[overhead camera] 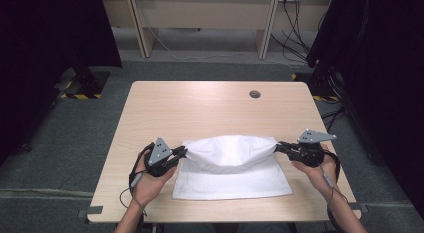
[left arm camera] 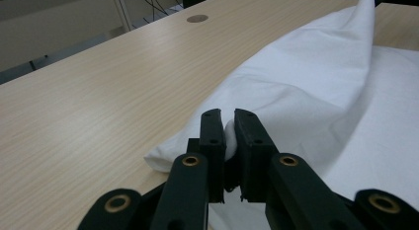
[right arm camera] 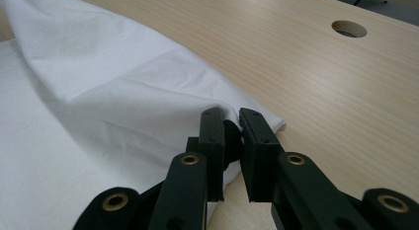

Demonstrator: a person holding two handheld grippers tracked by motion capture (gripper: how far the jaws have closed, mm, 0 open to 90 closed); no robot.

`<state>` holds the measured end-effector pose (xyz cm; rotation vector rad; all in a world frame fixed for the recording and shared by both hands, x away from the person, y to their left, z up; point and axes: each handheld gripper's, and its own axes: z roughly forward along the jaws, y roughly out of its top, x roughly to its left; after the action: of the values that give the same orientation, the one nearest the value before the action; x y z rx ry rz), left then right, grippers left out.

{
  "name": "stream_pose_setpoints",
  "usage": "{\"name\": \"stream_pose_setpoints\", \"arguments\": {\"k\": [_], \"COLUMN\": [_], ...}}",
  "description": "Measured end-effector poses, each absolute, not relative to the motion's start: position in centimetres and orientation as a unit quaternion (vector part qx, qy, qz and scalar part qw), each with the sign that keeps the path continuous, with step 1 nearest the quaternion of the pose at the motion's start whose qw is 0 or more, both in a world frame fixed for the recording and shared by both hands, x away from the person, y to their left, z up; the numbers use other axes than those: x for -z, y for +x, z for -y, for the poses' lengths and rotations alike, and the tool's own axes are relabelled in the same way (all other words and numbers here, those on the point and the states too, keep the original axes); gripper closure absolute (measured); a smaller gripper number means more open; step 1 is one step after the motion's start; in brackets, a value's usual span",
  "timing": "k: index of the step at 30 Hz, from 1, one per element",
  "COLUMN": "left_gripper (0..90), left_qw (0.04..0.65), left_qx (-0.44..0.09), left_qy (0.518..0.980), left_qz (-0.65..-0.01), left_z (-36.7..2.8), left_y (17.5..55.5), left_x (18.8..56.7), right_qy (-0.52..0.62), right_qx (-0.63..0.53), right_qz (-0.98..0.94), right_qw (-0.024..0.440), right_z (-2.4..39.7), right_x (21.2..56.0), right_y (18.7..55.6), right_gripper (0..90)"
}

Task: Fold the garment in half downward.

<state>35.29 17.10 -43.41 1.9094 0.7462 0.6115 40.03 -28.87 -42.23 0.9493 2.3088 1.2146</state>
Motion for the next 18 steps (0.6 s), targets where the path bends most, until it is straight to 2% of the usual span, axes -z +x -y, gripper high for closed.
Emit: {"name": "stream_pose_setpoints", "arguments": {"k": [18], "left_gripper": [82.6], "left_qw": [0.477], "left_qx": [-0.244], "left_qy": [0.79], "left_qz": [-0.297], "left_z": [-17.1], "left_y": [33.4], "left_x": [44.0], "right_qy": [0.332], "right_qx": [-0.428], "right_qz": [-0.822], "right_qw": [0.178], "right_z": [29.2], "right_x": [42.7], "right_y": [38.4], "right_gripper": [81.0]}}
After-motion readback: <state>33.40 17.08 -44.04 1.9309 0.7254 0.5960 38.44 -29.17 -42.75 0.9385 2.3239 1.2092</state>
